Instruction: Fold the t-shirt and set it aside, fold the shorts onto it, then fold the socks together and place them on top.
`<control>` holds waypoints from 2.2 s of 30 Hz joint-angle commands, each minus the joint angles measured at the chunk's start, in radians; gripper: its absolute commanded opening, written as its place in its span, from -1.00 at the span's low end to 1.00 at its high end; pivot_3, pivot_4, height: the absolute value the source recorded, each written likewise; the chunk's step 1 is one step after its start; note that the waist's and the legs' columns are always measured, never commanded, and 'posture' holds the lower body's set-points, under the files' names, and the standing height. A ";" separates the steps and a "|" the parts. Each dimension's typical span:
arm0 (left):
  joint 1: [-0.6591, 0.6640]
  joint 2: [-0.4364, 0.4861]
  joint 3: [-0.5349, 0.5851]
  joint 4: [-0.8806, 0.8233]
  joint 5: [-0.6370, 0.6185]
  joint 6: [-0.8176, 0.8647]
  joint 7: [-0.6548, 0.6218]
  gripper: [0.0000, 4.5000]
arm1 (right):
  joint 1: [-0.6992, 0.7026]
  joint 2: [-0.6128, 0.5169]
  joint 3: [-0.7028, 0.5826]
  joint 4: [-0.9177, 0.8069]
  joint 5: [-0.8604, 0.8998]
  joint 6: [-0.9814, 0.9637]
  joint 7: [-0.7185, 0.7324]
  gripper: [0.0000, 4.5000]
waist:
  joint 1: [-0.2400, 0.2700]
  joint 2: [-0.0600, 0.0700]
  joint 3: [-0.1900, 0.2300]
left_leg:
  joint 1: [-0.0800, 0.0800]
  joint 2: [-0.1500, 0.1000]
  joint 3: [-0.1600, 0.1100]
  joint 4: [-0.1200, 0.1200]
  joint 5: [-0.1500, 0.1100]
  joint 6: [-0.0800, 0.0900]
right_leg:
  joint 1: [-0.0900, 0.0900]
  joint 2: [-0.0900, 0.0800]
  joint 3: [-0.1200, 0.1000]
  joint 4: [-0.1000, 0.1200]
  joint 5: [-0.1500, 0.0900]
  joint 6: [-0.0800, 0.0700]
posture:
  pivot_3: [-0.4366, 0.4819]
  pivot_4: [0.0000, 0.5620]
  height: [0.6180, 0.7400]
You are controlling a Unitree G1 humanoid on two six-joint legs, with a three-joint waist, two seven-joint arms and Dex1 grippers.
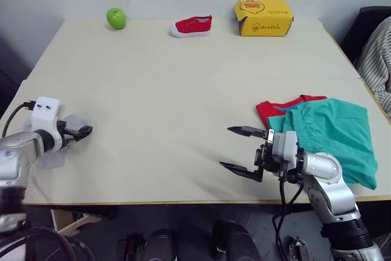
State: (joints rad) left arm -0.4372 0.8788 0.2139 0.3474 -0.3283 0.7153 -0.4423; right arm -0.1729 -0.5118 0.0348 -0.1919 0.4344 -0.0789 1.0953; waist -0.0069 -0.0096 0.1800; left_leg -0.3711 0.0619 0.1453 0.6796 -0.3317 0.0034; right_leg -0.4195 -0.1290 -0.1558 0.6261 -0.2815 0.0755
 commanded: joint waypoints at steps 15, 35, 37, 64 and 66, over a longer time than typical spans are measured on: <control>0.098 0.003 -0.169 -0.472 0.005 0.092 -0.230 -0.99 | 0.087 -0.098 -0.091 -0.048 -0.009 0.012 -0.057 1.00 | 0.013 0.000 0.000 | -0.001 0.000 0.005 0.002 0.000 0.001 | -0.006 -0.002 0.009 0.003 0.001 0.001 | -0.05 -0.47 1.00; -0.090 -0.397 -0.530 -0.643 -0.002 0.099 -0.278 -0.38 | 0.226 -0.212 -0.197 -0.076 0.010 0.131 -0.089 1.00 | 0.018 -0.002 0.000 | 0.001 0.000 0.010 0.003 0.001 0.001 | -0.008 0.003 0.018 0.002 0.002 0.003 | -0.05 -0.47 1.00; -0.074 -0.377 -0.493 -0.656 -0.040 0.033 -0.352 -0.08 | 0.217 -0.208 -0.186 -0.111 0.041 0.196 -0.101 1.00 | 0.018 -0.002 0.000 | 0.001 0.001 0.010 0.003 0.001 0.001 | -0.008 0.004 0.018 0.002 0.002 0.003 | -0.05 -0.47 1.00; -0.186 -0.285 -0.332 0.179 0.202 -0.818 -0.675 0.54 | -0.092 -0.012 0.258 0.075 -0.337 0.118 -0.185 0.58 | -0.001 -0.003 0.000 | -0.003 -0.005 0.014 0.005 -0.002 0.006 | -0.009 0.003 0.018 0.001 0.005 0.007 | -0.05 -0.47 1.00; -0.185 -0.284 -0.345 0.204 0.231 -0.822 -0.660 0.34 | -0.103 -0.009 0.260 0.098 -0.345 0.104 -0.183 0.26 | -0.002 -0.003 0.000 | -0.002 -0.005 0.014 0.005 -0.002 0.006 | -0.009 0.003 0.019 0.002 0.005 0.007 | -0.05 -0.47 1.00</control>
State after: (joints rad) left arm -0.6195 0.5872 -0.1229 0.5267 -0.1339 -0.0983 -1.1157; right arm -0.2629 -0.5284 0.3004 -0.0972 0.0961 0.0515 0.9121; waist -0.0091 -0.0124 0.1803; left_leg -0.3724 0.0571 0.1598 0.6842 -0.3334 0.0095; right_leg -0.4285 -0.1262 -0.1368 0.6280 -0.2765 0.0829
